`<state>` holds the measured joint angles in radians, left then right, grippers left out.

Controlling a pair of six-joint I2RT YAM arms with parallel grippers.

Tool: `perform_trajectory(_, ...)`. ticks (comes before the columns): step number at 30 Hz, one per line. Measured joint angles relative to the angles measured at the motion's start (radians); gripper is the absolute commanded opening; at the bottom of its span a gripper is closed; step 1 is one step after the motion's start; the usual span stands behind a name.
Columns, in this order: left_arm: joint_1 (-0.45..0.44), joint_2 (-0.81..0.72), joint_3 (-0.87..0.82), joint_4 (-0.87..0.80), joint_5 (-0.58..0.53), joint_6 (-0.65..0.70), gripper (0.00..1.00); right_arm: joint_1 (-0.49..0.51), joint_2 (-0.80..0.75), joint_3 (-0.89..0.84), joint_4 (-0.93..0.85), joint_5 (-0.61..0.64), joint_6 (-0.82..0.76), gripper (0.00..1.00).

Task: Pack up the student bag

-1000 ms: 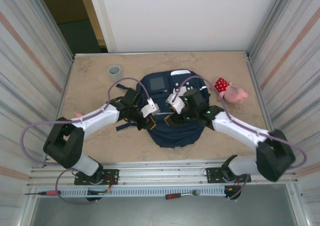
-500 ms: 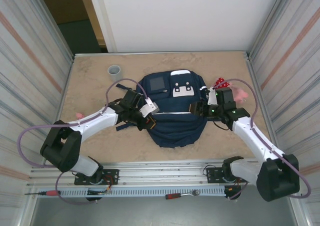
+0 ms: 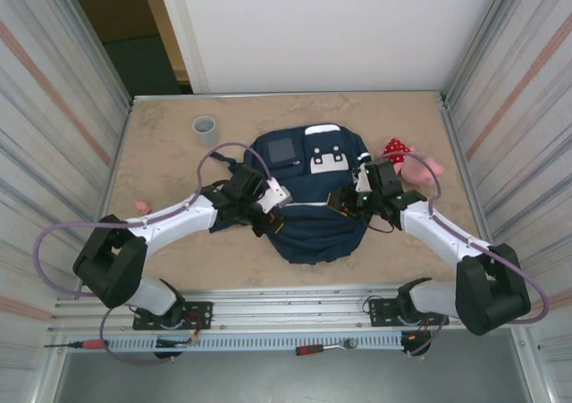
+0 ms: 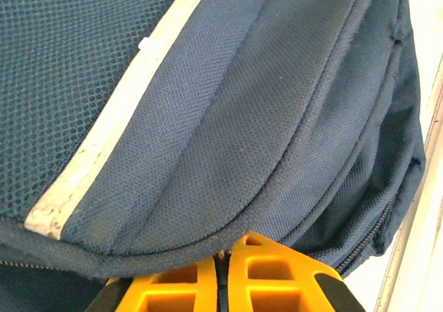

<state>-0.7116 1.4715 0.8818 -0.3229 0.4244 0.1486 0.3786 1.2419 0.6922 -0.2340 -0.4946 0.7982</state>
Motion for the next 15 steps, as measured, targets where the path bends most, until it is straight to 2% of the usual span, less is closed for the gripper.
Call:
perform_trajectory(1, -0.011, 0.004, 0.005, 0.001, -0.005, -0.005, 0.0, 0.001, -0.003, -0.001, -0.003, 0.003, 0.003, 0.37)
perform_trajectory(4, -0.027, 0.011, 0.01, 0.005, -0.024, -0.015, 0.0, -0.016, -0.048, 0.0, -0.044, 0.021, 0.003, 0.61)
perform_trajectory(6, -0.028, 0.011, 0.01, 0.003, -0.035, -0.015, 0.0, -0.056, -0.101, 0.0, -0.089, 0.023, 0.002, 0.67)
perform_trajectory(10, -0.021, 0.011, 0.01, 0.002, -0.045, -0.015, 0.0, -0.193, -0.201, -0.006, -0.166, 0.023, -0.002, 0.67)
perform_trajectory(15, -0.003, 0.011, 0.01, -0.002, -0.053, -0.014, 0.0, -0.282, -0.184, -0.043, -0.186, -0.031, -0.002, 0.54)
